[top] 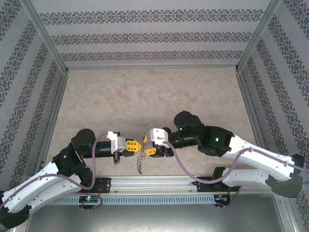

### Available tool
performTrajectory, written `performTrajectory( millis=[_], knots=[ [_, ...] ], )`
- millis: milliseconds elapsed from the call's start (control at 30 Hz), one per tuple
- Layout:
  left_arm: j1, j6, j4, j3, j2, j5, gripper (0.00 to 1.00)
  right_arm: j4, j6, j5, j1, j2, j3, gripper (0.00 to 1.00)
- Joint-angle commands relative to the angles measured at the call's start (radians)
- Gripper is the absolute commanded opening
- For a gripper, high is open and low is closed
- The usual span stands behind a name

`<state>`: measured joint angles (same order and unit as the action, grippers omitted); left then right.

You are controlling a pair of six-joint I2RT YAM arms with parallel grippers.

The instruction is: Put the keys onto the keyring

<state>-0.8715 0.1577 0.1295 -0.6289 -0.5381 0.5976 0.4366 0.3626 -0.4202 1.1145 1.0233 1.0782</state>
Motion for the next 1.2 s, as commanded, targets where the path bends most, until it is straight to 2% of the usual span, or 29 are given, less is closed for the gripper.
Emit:
performTrajectory(
  millis=[0, 167, 300, 433, 567, 833, 1167],
  knots=[
    [-0.011, 0.025, 0.018, -0.013, 0.015, -0.038, 0.00, -0.030, -0.054, 0.069, -0.018, -0.061, -0.034, 0.43],
    [-0.011, 0.012, 0.043, -0.015, -0.001, -0.099, 0.00, 0.001, -0.179, 0.200, -0.116, -0.113, -0.079, 0.45],
    [-0.011, -0.022, 0.056, -0.008, -0.001, -0.129, 0.00, 0.073, -0.323, 0.262, -0.288, -0.100, -0.125, 0.46],
    [-0.011, -0.069, 0.061, 0.011, 0.002, -0.197, 0.00, 0.103, -0.410, 0.236, -0.450, -0.016, -0.193, 0.45],
    [-0.011, -0.122, 0.066, 0.041, 0.008, -0.249, 0.00, 0.042, -0.438, 0.198, -0.534, 0.104, -0.254, 0.43],
    [-0.010, -0.183, 0.113, 0.075, 0.072, -0.384, 0.00, 0.108, -0.360, 0.162, -0.552, 0.453, -0.120, 0.36],
    [-0.009, -0.185, 0.067, 0.105, 0.073, -0.385, 0.00, 0.186, -0.334, 0.213, -0.487, 0.678, 0.030, 0.35]
  ],
)
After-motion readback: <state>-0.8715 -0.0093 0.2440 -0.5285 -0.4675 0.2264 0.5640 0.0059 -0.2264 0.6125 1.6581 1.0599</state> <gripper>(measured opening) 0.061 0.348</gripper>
